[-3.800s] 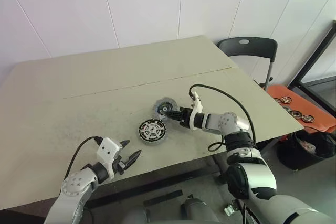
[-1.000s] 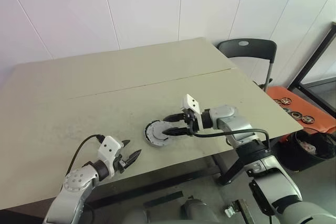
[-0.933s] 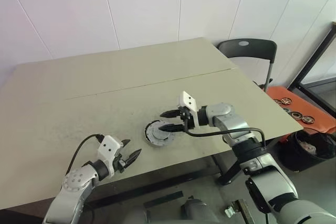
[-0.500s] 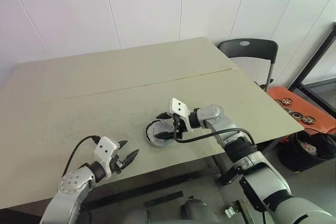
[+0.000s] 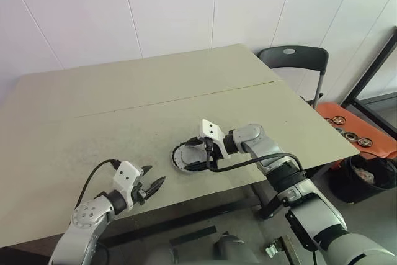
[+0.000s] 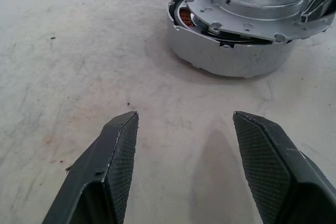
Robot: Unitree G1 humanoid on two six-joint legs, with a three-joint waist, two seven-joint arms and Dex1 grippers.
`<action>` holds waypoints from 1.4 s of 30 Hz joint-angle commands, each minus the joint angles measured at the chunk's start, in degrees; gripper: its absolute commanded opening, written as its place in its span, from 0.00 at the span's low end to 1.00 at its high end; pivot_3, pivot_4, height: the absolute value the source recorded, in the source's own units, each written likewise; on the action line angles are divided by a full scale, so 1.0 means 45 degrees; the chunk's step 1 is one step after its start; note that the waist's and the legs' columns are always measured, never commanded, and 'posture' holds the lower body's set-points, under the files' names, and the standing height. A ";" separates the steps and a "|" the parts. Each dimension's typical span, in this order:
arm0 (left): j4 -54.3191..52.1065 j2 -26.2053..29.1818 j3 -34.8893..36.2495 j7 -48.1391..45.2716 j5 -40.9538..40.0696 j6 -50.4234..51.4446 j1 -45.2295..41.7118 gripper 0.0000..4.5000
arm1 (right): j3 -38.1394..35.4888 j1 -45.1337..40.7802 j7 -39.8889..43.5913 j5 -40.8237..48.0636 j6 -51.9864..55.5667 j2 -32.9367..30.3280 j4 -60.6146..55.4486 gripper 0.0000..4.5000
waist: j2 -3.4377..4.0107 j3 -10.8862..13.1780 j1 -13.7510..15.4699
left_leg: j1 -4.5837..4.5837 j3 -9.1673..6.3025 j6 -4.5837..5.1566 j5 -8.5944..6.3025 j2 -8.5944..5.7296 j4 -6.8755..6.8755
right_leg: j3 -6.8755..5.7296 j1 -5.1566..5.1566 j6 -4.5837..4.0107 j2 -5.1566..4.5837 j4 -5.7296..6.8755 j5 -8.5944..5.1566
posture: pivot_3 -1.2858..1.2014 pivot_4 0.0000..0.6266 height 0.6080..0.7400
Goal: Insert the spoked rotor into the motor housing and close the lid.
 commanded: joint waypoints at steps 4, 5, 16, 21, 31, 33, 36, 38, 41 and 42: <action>-0.0327 0.0079 0.0088 0.0023 0.0062 -0.0083 -0.0165 0.68 | 0.0119 0.0116 -0.0151 -0.0030 0.0627 0.0141 0.0278 0.99 | -0.0002 -0.0002 0.0001 | 0.0007 -0.0001 0.0000 0.0000 0.0000 -0.0004 | 0.0000 0.0004 0.0000 0.0000 0.0000 0.0000 | 0.52 0.00 1.00; -0.0337 0.0084 0.0090 0.0027 0.0073 -0.0082 -0.0160 0.68 | 0.0090 0.0121 -0.0293 -0.0070 0.0595 0.0187 0.0400 0.99 | -0.0002 -0.0002 -0.0001 | 0.0008 -0.0001 0.0000 0.0000 0.0000 -0.0004 | 0.0000 0.0004 0.0000 0.0000 0.0000 0.0000 | 0.52 0.00 1.00; -0.0541 0.0358 0.0532 -0.0165 -0.0287 -0.0023 0.0124 0.68 | -0.1177 -0.0073 -0.0511 0.1329 0.0575 0.1004 0.0379 0.69 | -0.0003 0.0001 -0.0027 | 0.0011 -0.0004 -0.0001 -0.0001 0.0006 -0.0002 | 0.0001 0.0002 -0.0001 0.0002 0.0002 -0.0001 | 0.52 0.00 1.00; -0.0563 0.0325 0.0500 -0.0130 -0.0246 0.0016 0.0176 0.68 | -0.1173 -0.0036 -0.0648 0.1227 0.0166 0.1074 0.0359 0.69 | -0.0004 0.0001 -0.0007 | -0.0008 0.0002 -0.0001 0.0000 0.0002 -0.0041 | 0.0001 -0.0023 0.0000 0.0000 -0.0009 0.0000 | 0.52 0.00 1.00; -0.0623 0.0233 0.0356 -0.0134 -0.0228 0.0105 0.0076 0.68 | -0.0784 -0.0037 -0.1980 -0.0085 -0.2116 0.1084 0.1407 0.69 | -0.0009 0.0003 -0.0008 | -0.0013 0.0008 -0.0001 0.0000 0.0001 -0.0055 | 0.0003 -0.0035 0.0000 0.0000 -0.0010 -0.0001 | 0.52 0.00 1.00; -0.0621 0.0212 0.0334 -0.0127 -0.0226 0.0115 0.0049 0.68 | -0.0607 -0.0078 -0.2109 -0.0422 -0.2438 0.1024 0.1686 0.69 | -0.0009 0.0003 -0.0011 | -0.0010 0.0008 -0.0001 0.0000 0.0001 -0.0053 | 0.0004 -0.0031 0.0000 0.0000 -0.0011 -0.0001 | 0.52 0.00 1.00; -0.0630 0.0181 0.0287 -0.0111 -0.0213 0.0136 0.0039 0.68 | -0.0430 -0.0061 -0.2071 -0.0672 -0.2663 0.0968 0.1991 0.69 | -0.0010 0.0003 -0.0013 | 0.0019 0.0007 -0.0001 0.0000 0.0002 -0.0049 | 0.0005 -0.0007 -0.0001 0.0000 -0.0011 -0.0001 | 0.52 0.00 1.00; -0.0648 0.0170 0.0288 -0.0111 -0.0219 0.0148 0.0062 0.68 | -0.0281 -0.0052 -0.1921 -0.0781 -0.2471 0.0898 0.2033 0.69 | -0.0010 0.0003 -0.0013 | 0.0025 0.0005 -0.0001 0.0000 0.0002 -0.0044 | 0.0005 0.0000 -0.0001 0.0000 -0.0010 -0.0002 | 0.52 0.00 1.00; -0.0684 0.0161 0.0294 -0.0104 -0.0219 0.0163 0.0109 0.68 | -0.0082 0.0105 -0.1245 -0.0640 -0.1912 0.0736 0.1784 0.69 | -0.0010 0.0001 -0.0003 | 0.0037 0.0003 -0.0001 0.0000 0.0003 -0.0040 | 0.0006 0.0015 -0.0001 -0.0003 -0.0011 -0.0002 | 0.52 0.00 1.00; -0.0691 0.0162 0.0294 -0.0102 -0.0217 0.0169 0.0117 0.68 | -0.0168 0.0129 -0.1181 -0.0505 -0.1737 0.0771 0.1717 0.69 | -0.0010 0.0000 0.0003 | 0.0036 0.0002 -0.0001 0.0000 0.0002 -0.0040 | 0.0006 0.0016 -0.0001 -0.0004 -0.0011 -0.0002 | 0.52 0.00 1.00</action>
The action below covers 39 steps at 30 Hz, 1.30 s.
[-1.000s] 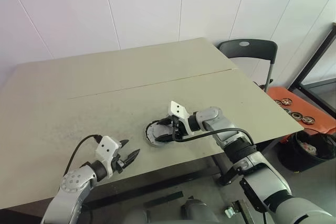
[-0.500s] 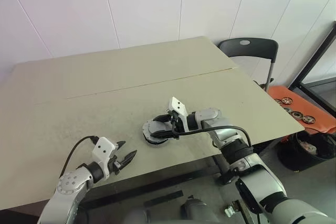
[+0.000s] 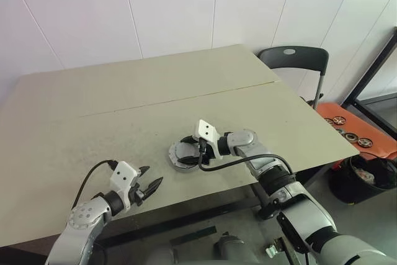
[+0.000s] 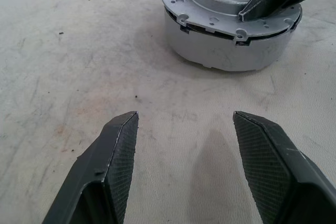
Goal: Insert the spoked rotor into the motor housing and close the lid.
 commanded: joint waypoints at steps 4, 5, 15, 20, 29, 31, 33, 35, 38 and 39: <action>-0.0484 0.0009 0.0034 -0.0051 -0.0105 -0.0060 -0.0069 0.68 | -0.0157 0.0033 0.0361 0.0246 0.1147 -0.0055 -0.0154 0.69 | -0.0002 -0.0002 0.0012 | -0.0013 0.0000 0.0000 0.0000 -0.0002 -0.0012 | -0.0001 -0.0005 0.0001 -0.0007 -0.0015 0.0000 | 0.52 0.00 1.00; -0.0472 0.0005 0.0025 -0.0054 -0.0103 -0.0062 -0.0080 0.68 | -0.0117 0.0046 0.0294 0.0172 0.1118 -0.0062 -0.0142 0.69 | -0.0003 -0.0002 0.0012 | -0.0016 0.0001 0.0000 0.0000 -0.0002 -0.0016 | -0.0001 -0.0009 0.0001 -0.0007 -0.0017 0.0000 | 0.52 0.00 1.00; -0.0483 0.0020 -0.0020 -0.0084 -0.0115 0.0006 -0.0164 0.68 | 0.1116 0.0053 -0.0716 -0.1582 0.0826 -0.0521 0.0761 0.69 | 0.0002 -0.0021 -0.0005 | 0.0022 0.0000 -0.0001 -0.0001 -0.0001 -0.0006 | 0.0000 0.0012 0.0004 -0.0008 -0.0017 -0.0003 | 0.52 0.00 1.00; -0.0457 0.0034 0.0020 -0.0082 -0.0124 0.0022 -0.0199 0.68 | 0.0963 0.0137 0.0090 -0.0809 0.2116 -0.0437 0.0409 0.69 | 0.0011 -0.0044 -0.0001 | 0.0076 -0.0007 -0.0042 -0.0025 0.0003 0.0000 | -0.0001 0.0022 0.0002 -0.0029 -0.0025 -0.0006 | 0.52 0.00 1.00; -0.0344 -0.0013 -0.0023 -0.0052 -0.0087 0.0008 -0.0310 0.68 | 0.0624 0.0320 0.0548 -0.0221 0.2714 -0.0254 0.0477 0.69 | 0.0018 -0.0076 0.0013 | 0.0022 -0.0027 -0.0006 -0.0004 -0.0004 -0.0043 | -0.0010 0.0017 0.0014 -0.0049 -0.0085 -0.0009 | 0.52 0.00 1.00; -0.0338 -0.0022 -0.0036 -0.0044 -0.0077 0.0005 -0.0310 0.68 | 0.0696 0.0280 0.0302 -0.0444 0.2208 -0.0260 0.0671 0.69 | 0.0009 -0.0084 0.0015 | 0.0017 -0.0017 -0.0005 -0.0003 -0.0011 -0.0072 | -0.0011 0.0030 0.0015 -0.0046 -0.0087 -0.0009 | 0.52 0.00 1.00; -0.0318 -0.0029 -0.0040 -0.0048 -0.0080 0.0014 -0.0337 0.68 | 0.0756 0.0300 0.0474 -0.0406 0.2066 -0.0265 0.0693 0.69 | 0.0007 -0.0085 0.0013 | 0.0020 -0.0001 -0.0004 -0.0003 -0.0009 -0.0082 | -0.0016 0.0028 0.0016 -0.0039 -0.0088 -0.0010 | 0.52 0.00 1.00; -0.0294 -0.0025 -0.0039 -0.0047 -0.0062 0.0004 -0.0345 0.68 | 0.0655 0.0378 0.0755 -0.0123 0.2150 -0.0235 0.0502 0.69 | 0.0008 -0.0086 0.0013 | 0.0021 -0.0002 -0.0004 -0.0003 -0.0008 -0.0085 | -0.0017 0.0027 0.0015 -0.0035 -0.0088 -0.0010 | 0.52 0.00 1.00; -0.0272 -0.0010 -0.0034 -0.0035 -0.0030 -0.0006 -0.0359 0.68 | 0.0257 0.0439 0.0955 0.0411 0.2159 -0.0064 0.0300 0.69 | 0.0002 -0.0090 0.0012 | 0.0020 -0.0001 -0.0004 -0.0003 -0.0007 -0.0092 | -0.0018 0.0029 0.0016 -0.0036 -0.0105 -0.0011 | 0.52 0.00 1.00; -0.0275 -0.0009 -0.0037 -0.0028 -0.0017 -0.0009 -0.0357 0.68 | 0.0057 0.0450 0.1031 0.0651 0.2149 0.0015 0.0171 0.69 | -0.0004 -0.0093 0.0010 | 0.0016 -0.0001 -0.0004 -0.0003 -0.0008 -0.0099 | -0.0018 0.0030 0.0016 -0.0036 -0.0116 -0.0011 | 0.52 0.00 1.00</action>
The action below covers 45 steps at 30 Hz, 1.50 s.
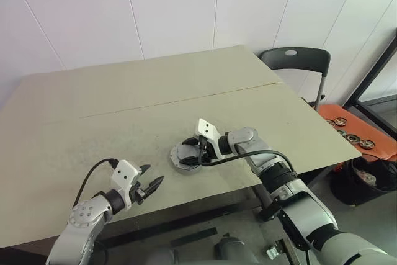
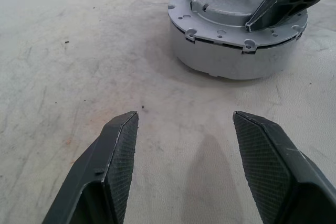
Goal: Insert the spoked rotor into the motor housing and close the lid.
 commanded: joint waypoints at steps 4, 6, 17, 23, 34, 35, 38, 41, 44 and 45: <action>-0.0202 0.0043 0.0008 -0.0049 -0.0013 -0.0054 -0.0216 0.68 | -0.0258 0.0552 0.0500 0.0487 -0.0297 0.0267 0.0281 0.69 | -0.0007 -0.0003 -0.0011 | -0.0023 0.0003 0.0000 0.0000 0.0000 -0.0021 | -0.0001 -0.0012 0.0001 0.0001 -0.0026 0.0003 | 0.52 0.00 1.00; -0.0222 0.0026 -0.0050 -0.0034 0.0015 -0.0031 -0.0234 0.68 | -0.0185 0.0527 0.0400 0.0297 -0.0577 0.0225 0.0448 0.69 | -0.0007 -0.0003 -0.0014 | -0.0029 0.0007 0.0000 0.0000 0.0002 -0.0030 | -0.0001 -0.0022 0.0002 0.0006 -0.0030 0.0004 | 0.52 0.00 1.00; -0.0239 0.0090 -0.0082 -0.0096 -0.0009 -0.0025 -0.0246 0.68 | -0.0168 0.0211 -0.0982 -0.0449 -0.1635 0.0485 0.1182 0.69 | -0.0013 -0.0006 -0.0081 | 0.0014 0.0003 0.0000 0.0000 0.0017 -0.0008 | 0.0010 -0.0005 -0.0009 0.0031 -0.0002 0.0007 | 0.52 0.00 1.00; -0.0226 0.0081 -0.0094 -0.0092 -0.0005 -0.0014 -0.0268 0.68 | 0.0463 0.0021 -0.0897 -0.1062 -0.0543 0.0124 0.1222 0.69 | -0.0011 -0.0007 -0.0078 | 0.0030 -0.0002 -0.0001 0.0001 0.0017 -0.0007 | 0.0011 -0.0005 -0.0011 0.0032 0.0014 0.0007 | 0.52 0.00 1.00; -0.0177 0.0040 -0.0226 -0.0062 0.0012 -0.0013 -0.0417 0.68 | 0.1174 -0.0286 -0.0746 -0.1461 0.1123 -0.0095 0.0773 0.69 | 0.0004 -0.0016 -0.0036 | 0.0063 -0.0003 -0.0002 0.0000 0.0017 -0.0006 | 0.0011 -0.0018 -0.0012 0.0025 0.0016 0.0007 | 0.52 0.00 1.00; -0.0161 0.0048 -0.0241 -0.0067 0.0019 -0.0007 -0.0479 0.68 | 0.1176 -0.0301 -0.0724 -0.1455 0.0876 -0.0109 0.0902 0.69 | 0.0006 -0.0019 -0.0035 | 0.0063 -0.0002 -0.0002 0.0000 0.0017 -0.0006 | 0.0011 -0.0017 -0.0012 0.0023 0.0012 0.0007 | 0.52 0.00 1.00; -0.0146 0.0065 -0.0252 -0.0065 0.0011 0.0020 -0.0614 0.68 | 0.0979 -0.0141 -0.0603 -0.1235 -0.0541 -0.0097 0.1406 0.69 | 0.0001 -0.0025 -0.0032 | 0.0063 -0.0002 -0.0003 -0.0001 0.0016 -0.0006 | 0.0011 -0.0012 -0.0011 0.0021 0.0005 0.0007 | 0.52 0.00 1.00; -0.0135 0.0077 -0.0258 -0.0052 0.0017 0.0005 -0.0616 0.68 | 0.1114 -0.0125 -0.1444 -0.1833 -0.1524 -0.0194 0.2391 0.69 | 0.0007 -0.0029 -0.0060 | 0.0064 0.0002 -0.0003 -0.0001 0.0015 -0.0009 | 0.0011 -0.0008 -0.0011 0.0021 -0.0002 0.0006 | 0.52 0.00 1.00; -0.0133 0.0082 -0.0263 -0.0043 0.0016 0.0011 -0.0620 0.68 | 0.0710 -0.0366 -0.2281 -0.1755 -0.1410 0.0023 0.3041 0.69 | 0.0013 -0.0035 -0.0057 | 0.0100 -0.0001 -0.0003 -0.0001 0.0017 -0.0010 | 0.0014 0.0018 -0.0012 0.0024 -0.0001 0.0006 | 0.52 0.00 1.00; -0.0134 0.0082 -0.0268 -0.0042 0.0017 0.0013 -0.0626 0.68 | 0.0656 -0.0451 -0.2514 -0.1792 -0.1510 0.0059 0.3235 0.69 | 0.0014 -0.0034 -0.0059 | 0.0137 -0.0004 -0.0004 -0.0002 0.0019 -0.0011 | 0.0014 0.0044 -0.0012 0.0023 0.0000 0.0006 | 0.52 0.00 1.00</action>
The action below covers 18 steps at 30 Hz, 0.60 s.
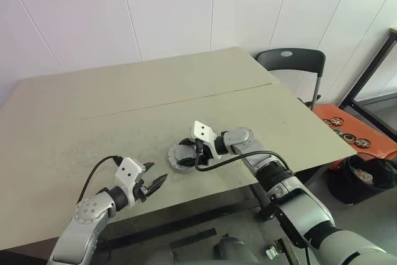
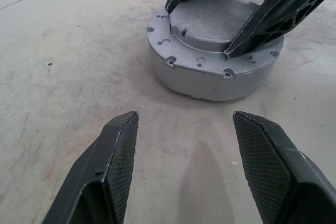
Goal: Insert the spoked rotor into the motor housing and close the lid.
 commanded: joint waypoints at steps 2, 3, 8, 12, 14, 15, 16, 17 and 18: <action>-0.0204 0.0089 0.0071 -0.0060 -0.0010 0.0010 -0.0232 0.68 | 0.0099 0.0023 -0.1812 -0.1250 0.0177 -0.0213 0.2019 0.69 | 0.0045 -0.0001 -0.0062 | 0.0058 -0.0036 -0.0043 -0.0026 0.0008 0.0000 | -0.0008 0.0047 -0.0003 -0.0013 -0.0037 -0.0003 | 0.52 0.00 1.00; -0.0194 0.0097 0.0068 -0.0079 -0.0020 0.0013 -0.0257 0.68 | 0.0215 0.0070 -0.1350 -0.1167 0.0447 -0.0257 0.1940 0.69 | 0.0091 0.0002 -0.0072 | 0.0047 -0.0093 -0.0050 -0.0031 0.0009 0.0000 | -0.0039 0.0048 -0.0004 -0.0010 -0.0101 -0.0003 | 0.52 0.00 1.00; -0.0246 -0.0127 0.0213 -0.0154 -0.0480 0.0059 -0.0552 0.68 | 0.0623 0.0478 -0.0151 -0.0948 0.1124 -0.0434 0.1372 0.69 | 0.0387 -0.0042 -0.0070 | -0.0255 -0.0230 -0.0057 -0.0039 0.0085 -0.0034 | -0.0366 0.0004 -0.0011 -0.0130 -0.0557 0.0006 | 0.52 0.00 1.00; 0.0049 -0.0365 0.0418 -0.0244 -0.0971 0.0256 -0.1558 0.68 | 0.0564 0.0447 -0.0288 -0.0955 0.1105 -0.0335 0.1358 0.69 | 0.0325 -0.0090 0.0036 | -0.0177 -0.0150 -0.0057 -0.0038 -0.0024 -0.0015 | -0.0395 0.0038 -0.0010 -0.0353 -0.0539 0.0006 | 0.52 0.00 1.00; 0.0361 -0.0467 0.0413 -0.0337 -0.1130 0.0371 -0.2286 0.68 | 0.0502 0.0401 -0.0306 -0.0950 0.1061 -0.0296 0.1343 0.69 | 0.0295 -0.0111 0.0043 | -0.0152 -0.0141 -0.0057 -0.0038 -0.0036 -0.0011 | -0.0450 0.0048 -0.0009 -0.0405 -0.0528 0.0007 | 0.52 0.00 1.00; 0.0538 -0.0495 0.0372 -0.0403 -0.1157 0.0407 -0.2621 0.68 | 0.0467 0.0370 -0.0298 -0.0941 0.1047 -0.0277 0.1354 0.69 | 0.0277 -0.0123 0.0048 | -0.0143 -0.0140 -0.0056 -0.0037 -0.0040 -0.0011 | -0.0456 0.0048 -0.0007 -0.0409 -0.0516 0.0007 | 0.52 0.00 1.00; 0.0658 -0.0501 0.0339 -0.0450 -0.1163 0.0428 -0.2822 0.68 | 0.0439 0.0351 -0.0288 -0.0938 0.1041 -0.0264 0.1362 0.69 | 0.0261 -0.0134 0.0049 | -0.0127 -0.0140 -0.0055 -0.0036 -0.0048 -0.0007 | -0.0458 0.0051 -0.0006 -0.0411 -0.0493 0.0008 | 0.52 0.00 1.00; 0.0909 -0.0542 0.0296 -0.0490 -0.1152 0.0433 -0.3143 0.68 | 0.0405 0.0319 -0.0299 -0.0943 0.1015 -0.0241 0.1393 0.69 | 0.0224 -0.0156 0.0046 | -0.0107 -0.0140 -0.0054 -0.0035 -0.0062 -0.0005 | -0.0460 0.0052 -0.0003 -0.0410 -0.0455 0.0010 | 0.52 0.00 1.00; 0.1222 -0.0593 0.0237 -0.0514 -0.1111 0.0420 -0.3472 0.60 | 0.0372 0.0302 -0.0314 -0.0948 0.0985 -0.0221 0.1404 0.69 | 0.0184 -0.0170 0.0058 | -0.0076 -0.0133 -0.0052 -0.0031 -0.0100 -0.0002 | -0.0445 0.0063 0.0009 -0.0414 -0.0361 0.0018 | 0.52 0.00 1.00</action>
